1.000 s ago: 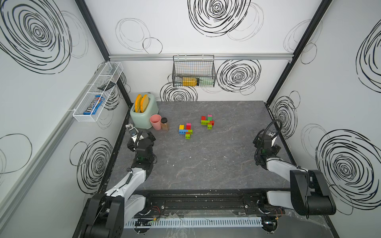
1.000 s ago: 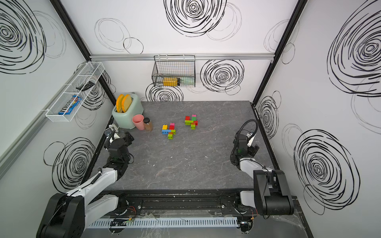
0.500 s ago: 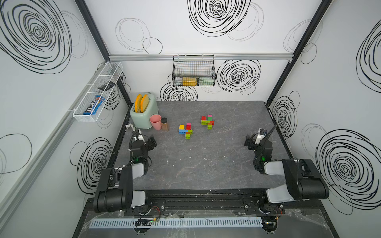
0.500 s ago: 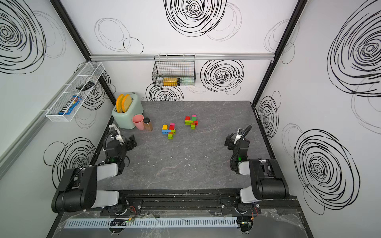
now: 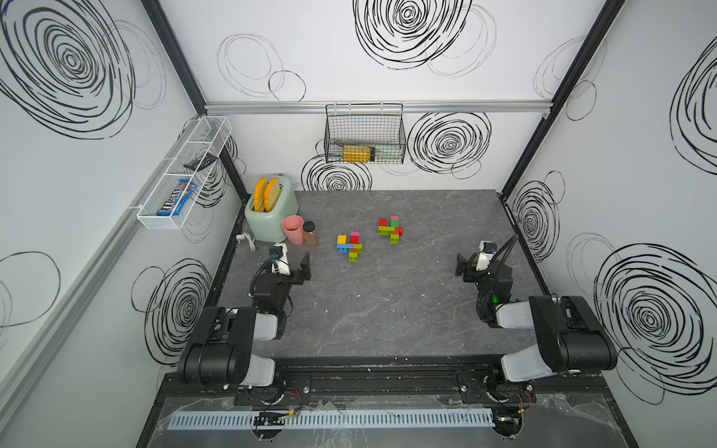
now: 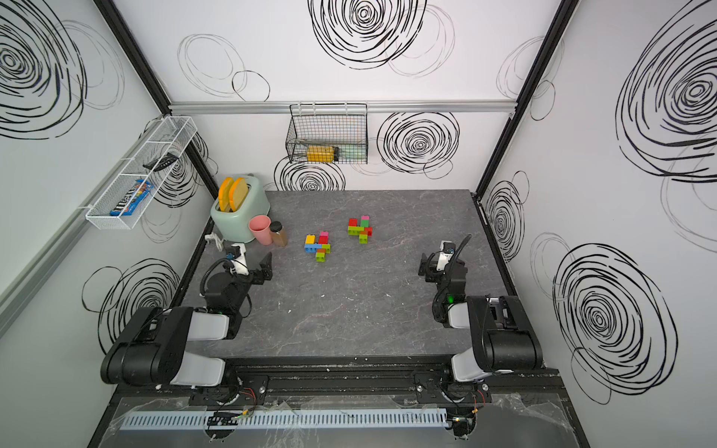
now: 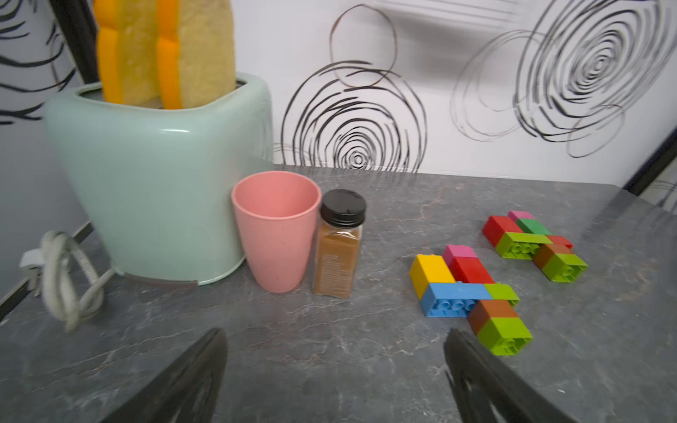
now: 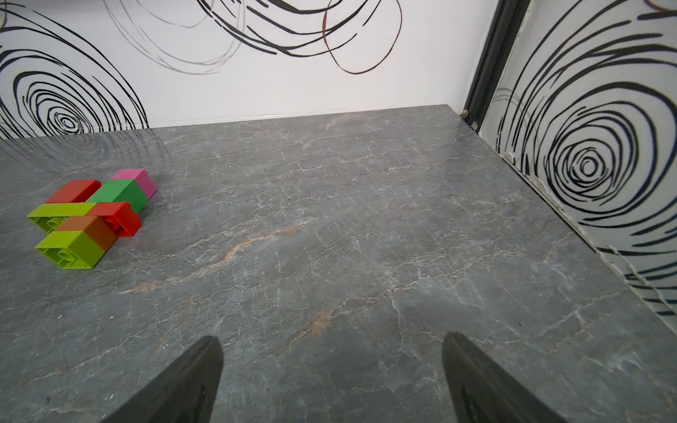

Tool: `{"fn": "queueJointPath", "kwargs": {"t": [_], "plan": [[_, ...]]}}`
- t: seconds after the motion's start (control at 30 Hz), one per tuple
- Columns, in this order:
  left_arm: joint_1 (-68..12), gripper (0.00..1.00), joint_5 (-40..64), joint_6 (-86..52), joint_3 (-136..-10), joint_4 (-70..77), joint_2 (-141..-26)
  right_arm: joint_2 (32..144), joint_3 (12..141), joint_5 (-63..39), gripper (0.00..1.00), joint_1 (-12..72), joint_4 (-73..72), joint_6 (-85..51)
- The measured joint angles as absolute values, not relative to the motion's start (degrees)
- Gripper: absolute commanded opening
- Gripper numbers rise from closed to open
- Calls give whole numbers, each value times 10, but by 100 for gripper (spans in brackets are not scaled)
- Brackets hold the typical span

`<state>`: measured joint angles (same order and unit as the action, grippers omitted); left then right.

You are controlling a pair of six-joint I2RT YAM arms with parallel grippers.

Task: Assemble the number 4 with lego
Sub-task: Reset both arms

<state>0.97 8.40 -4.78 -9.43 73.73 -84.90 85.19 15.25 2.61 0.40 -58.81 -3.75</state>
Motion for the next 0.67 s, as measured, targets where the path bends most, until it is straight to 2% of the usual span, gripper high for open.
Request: {"fn": "queueJointPath", "kwargs": {"t": [0.13,0.37,0.67], "plan": [[3,96,50,-38,-79,753,-858,852,152,25,98,4,-589,-37],[-53,96,-106,-29,-90,766,-858,852,152,25,97,4,-589,-37],[-54,96,-157,-25,-90,767,-858,852,152,22,97,4,-589,-37]]}}
